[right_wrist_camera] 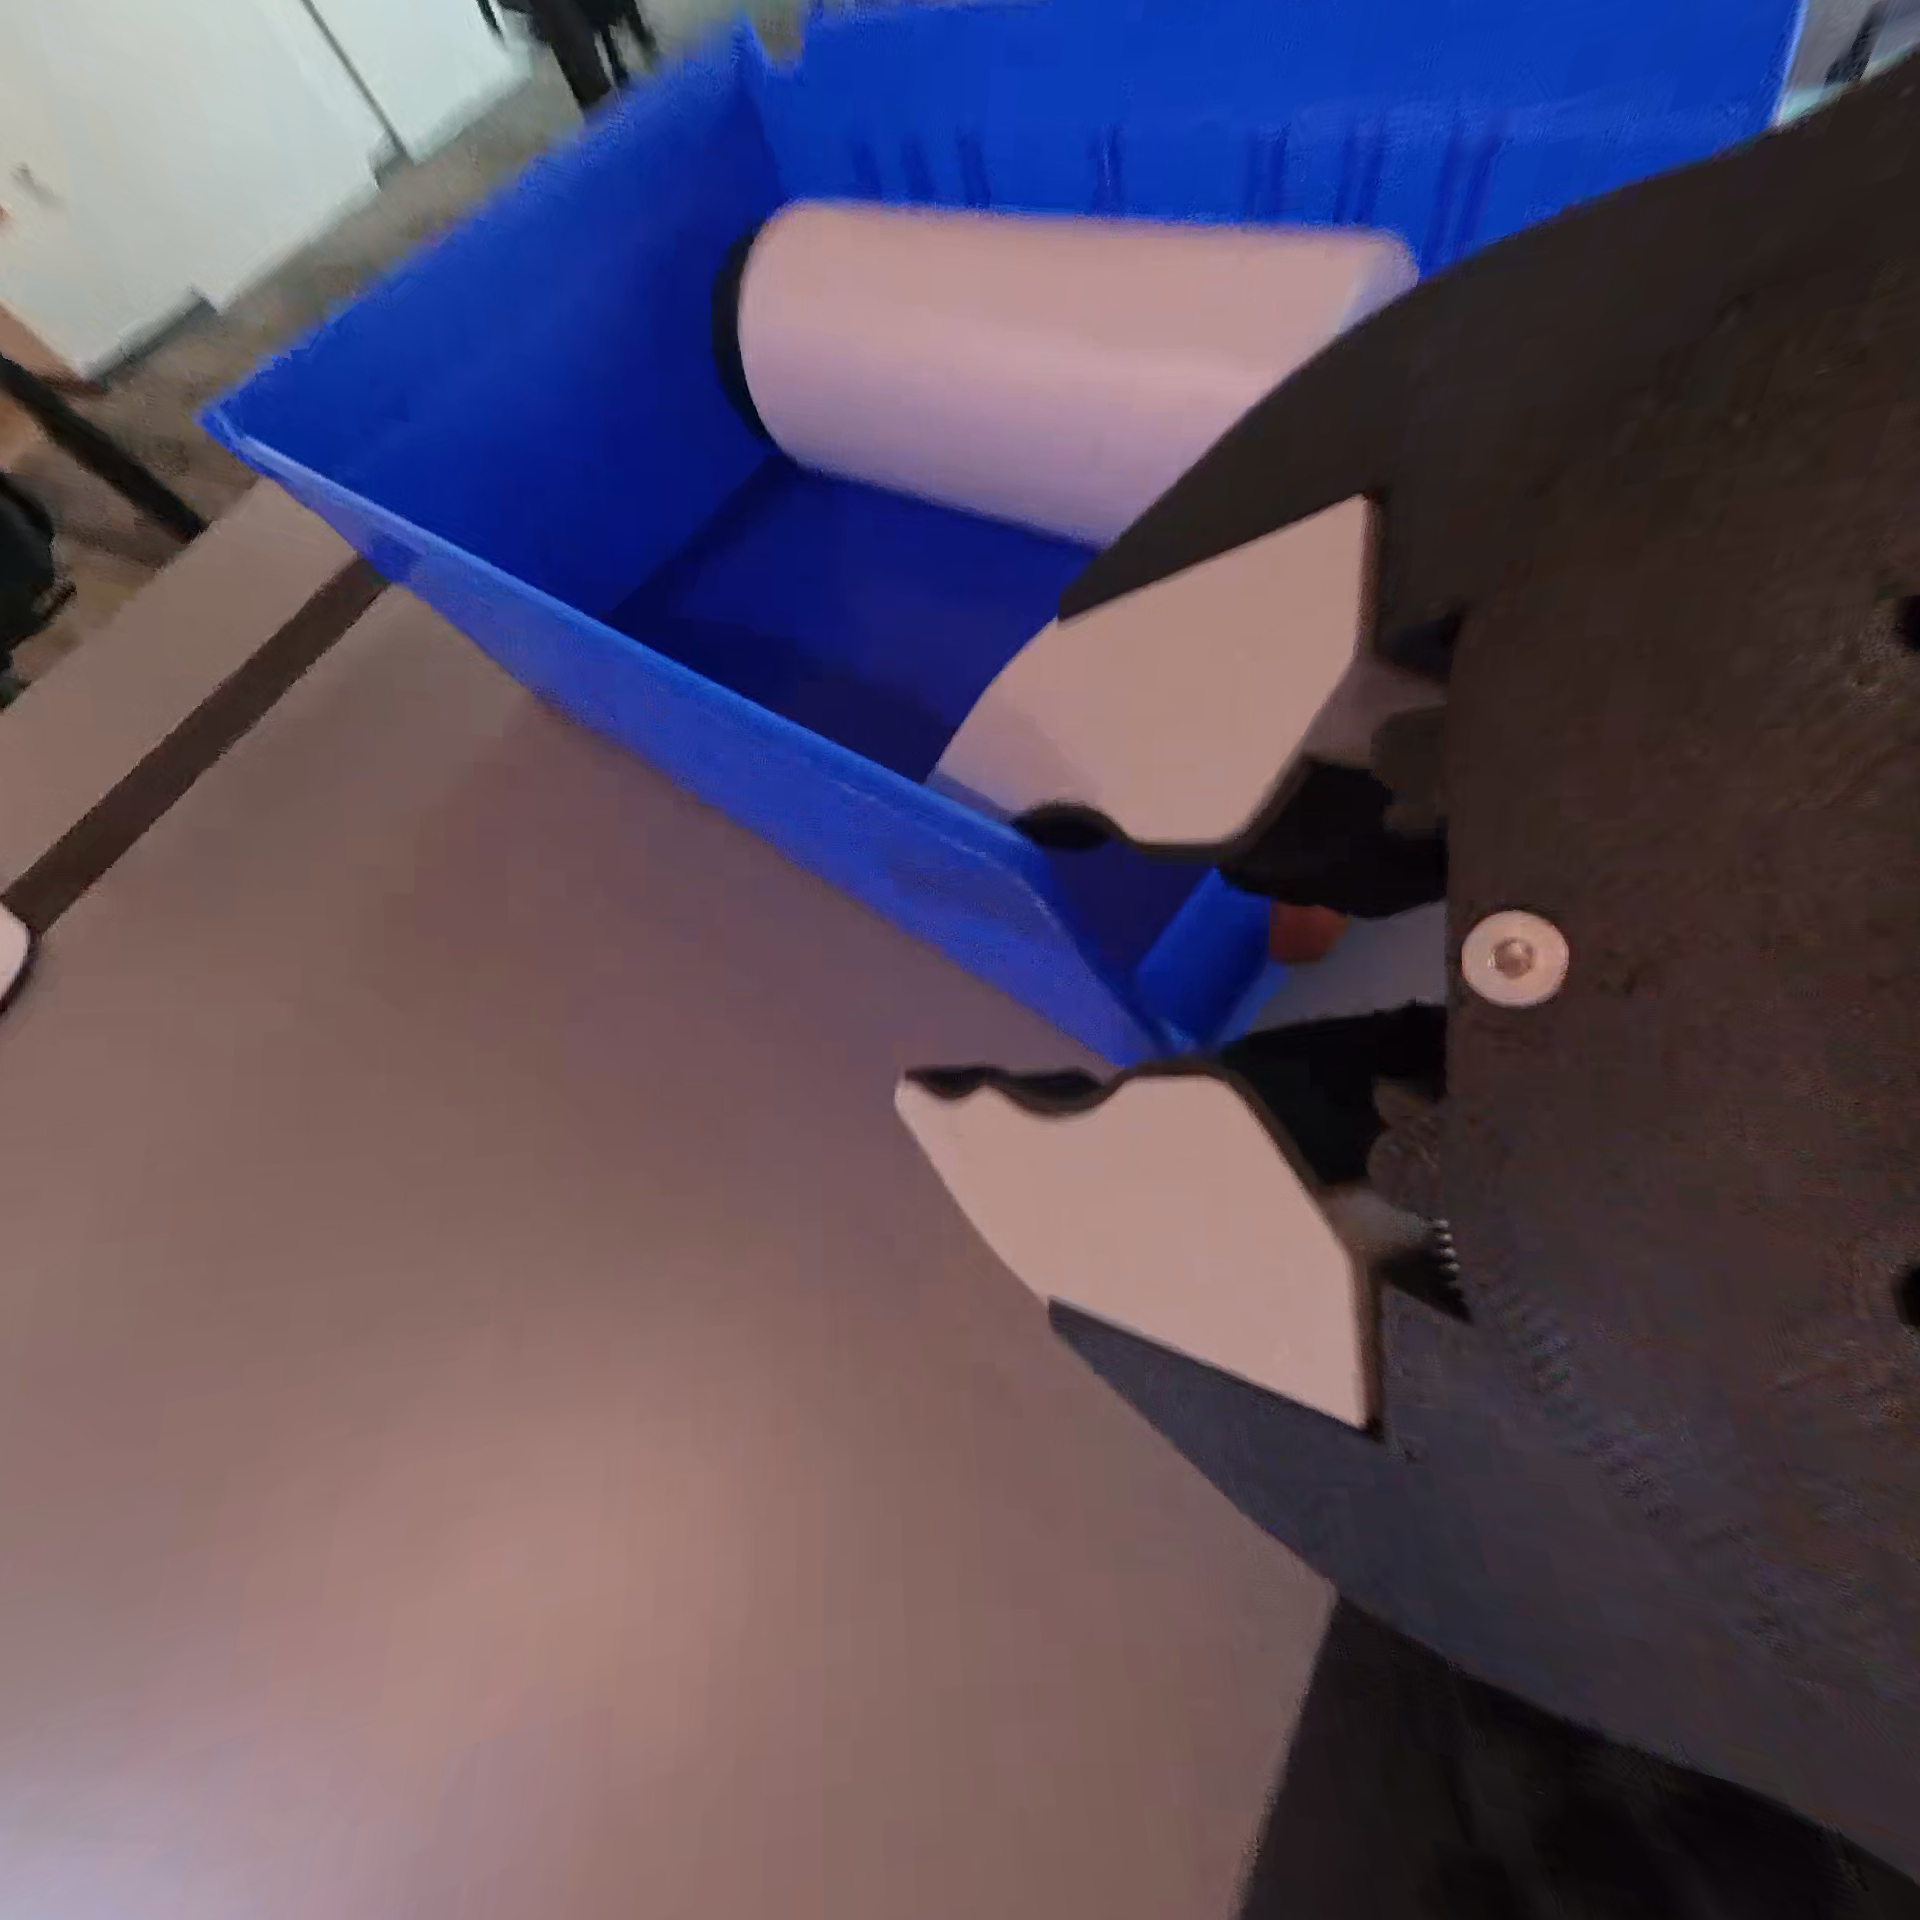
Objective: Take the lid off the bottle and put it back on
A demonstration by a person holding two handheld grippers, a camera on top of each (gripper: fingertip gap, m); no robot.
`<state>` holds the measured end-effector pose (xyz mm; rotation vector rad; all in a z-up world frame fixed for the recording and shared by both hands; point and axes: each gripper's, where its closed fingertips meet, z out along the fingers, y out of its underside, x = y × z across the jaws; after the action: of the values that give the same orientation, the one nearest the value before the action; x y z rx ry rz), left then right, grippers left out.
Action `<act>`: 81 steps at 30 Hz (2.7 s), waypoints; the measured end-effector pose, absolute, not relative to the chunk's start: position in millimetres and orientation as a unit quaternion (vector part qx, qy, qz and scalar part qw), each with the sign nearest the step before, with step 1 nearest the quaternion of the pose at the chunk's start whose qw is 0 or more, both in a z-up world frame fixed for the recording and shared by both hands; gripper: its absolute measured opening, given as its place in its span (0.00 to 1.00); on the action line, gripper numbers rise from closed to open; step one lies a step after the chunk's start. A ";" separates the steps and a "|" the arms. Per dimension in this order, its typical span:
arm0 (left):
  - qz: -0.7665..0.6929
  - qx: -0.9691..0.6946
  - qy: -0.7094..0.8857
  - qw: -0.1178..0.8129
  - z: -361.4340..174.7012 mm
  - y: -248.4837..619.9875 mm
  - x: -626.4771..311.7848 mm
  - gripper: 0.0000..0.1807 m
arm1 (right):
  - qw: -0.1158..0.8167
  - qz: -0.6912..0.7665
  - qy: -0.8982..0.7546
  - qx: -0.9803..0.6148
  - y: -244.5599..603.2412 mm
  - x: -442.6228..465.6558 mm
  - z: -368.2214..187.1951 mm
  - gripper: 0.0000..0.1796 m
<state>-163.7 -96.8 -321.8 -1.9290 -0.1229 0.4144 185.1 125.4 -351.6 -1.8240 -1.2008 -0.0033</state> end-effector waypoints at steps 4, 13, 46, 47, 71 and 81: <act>0.240 -0.805 -0.005 0.542 -321.3 -82.5 -161.3 0.17 | 0.483 -0.042 -0.499 -0.719 126.6 172.5 -353.2 0.14; 0.206 -0.806 0.054 0.552 -323.0 -44.8 -123.1 0.19 | 0.486 -0.027 -0.525 -0.698 109.2 135.8 -353.4 0.15; -0.078 -0.769 0.226 0.593 -321.1 129.2 96.2 0.21 | 0.471 -0.064 -0.556 -0.681 94.8 121.2 -361.9 0.14; -0.079 -0.768 0.230 0.593 -321.1 129.0 98.7 0.21 | 0.465 -0.071 -0.562 -0.680 95.2 123.5 -362.2 0.14; -0.105 -0.801 0.176 0.563 -340.3 95.3 148.4 0.25 | 0.376 0.047 -0.376 -0.846 173.9 305.7 -362.0 0.08; -0.064 -0.754 0.167 0.632 -299.3 93.3 141.9 0.13 | 0.447 -0.059 -0.387 -0.804 151.6 312.2 -280.6 0.05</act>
<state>141.9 93.3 -299.3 -1.7264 0.3823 -0.1458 312.2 151.6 -280.6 -1.9913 -0.9590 -0.1471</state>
